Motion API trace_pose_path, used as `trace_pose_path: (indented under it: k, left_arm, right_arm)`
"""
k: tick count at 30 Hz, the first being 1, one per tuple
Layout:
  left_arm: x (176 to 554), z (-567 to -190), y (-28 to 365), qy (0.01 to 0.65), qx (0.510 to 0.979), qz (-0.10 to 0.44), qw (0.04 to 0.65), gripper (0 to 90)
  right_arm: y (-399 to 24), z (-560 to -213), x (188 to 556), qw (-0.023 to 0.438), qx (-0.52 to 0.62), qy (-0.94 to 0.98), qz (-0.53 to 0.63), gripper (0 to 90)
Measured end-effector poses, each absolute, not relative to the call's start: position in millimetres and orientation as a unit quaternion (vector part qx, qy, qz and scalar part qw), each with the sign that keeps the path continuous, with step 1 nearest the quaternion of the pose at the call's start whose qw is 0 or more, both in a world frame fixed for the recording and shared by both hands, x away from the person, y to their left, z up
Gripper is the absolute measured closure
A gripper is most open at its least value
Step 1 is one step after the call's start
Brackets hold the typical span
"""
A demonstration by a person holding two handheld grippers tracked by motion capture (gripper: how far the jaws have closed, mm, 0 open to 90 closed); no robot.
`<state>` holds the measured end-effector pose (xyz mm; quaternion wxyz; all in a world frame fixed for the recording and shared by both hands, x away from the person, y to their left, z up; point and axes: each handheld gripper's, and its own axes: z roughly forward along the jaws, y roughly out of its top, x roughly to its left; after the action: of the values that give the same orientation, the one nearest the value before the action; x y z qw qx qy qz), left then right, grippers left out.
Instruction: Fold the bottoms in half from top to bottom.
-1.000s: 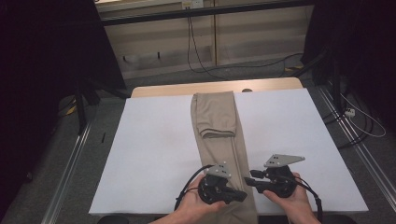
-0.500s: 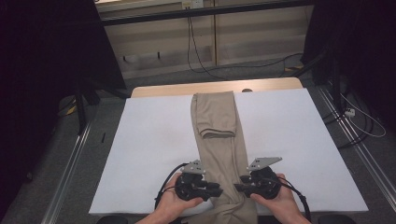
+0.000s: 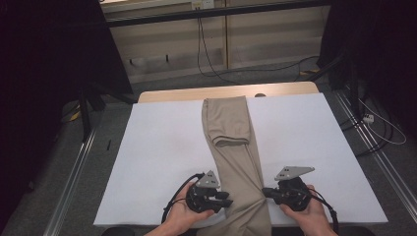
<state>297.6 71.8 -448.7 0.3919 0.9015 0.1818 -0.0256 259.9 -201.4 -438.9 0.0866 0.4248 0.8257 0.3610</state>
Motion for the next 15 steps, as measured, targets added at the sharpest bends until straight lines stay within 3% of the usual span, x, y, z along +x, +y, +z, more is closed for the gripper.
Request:
trace_pose_path:
  k: [7,11,15]
  left_arm:
    - [283,-447,68,0.151,0.912,-0.014,0.381,69.4]
    - [280,-446,68,0.164,0.91,-0.034,0.379,67.8]
    - [282,-444,73,0.18,0.907,-0.049,0.379,65.9]
  right_arm:
    - [-208,-443,256,0.079,0.426,0.835,0.338,90.0]
    - [-210,-446,252,0.072,0.435,0.832,0.338,88.6]
    - [-212,-445,251,0.066,0.439,0.826,0.347,72.0]
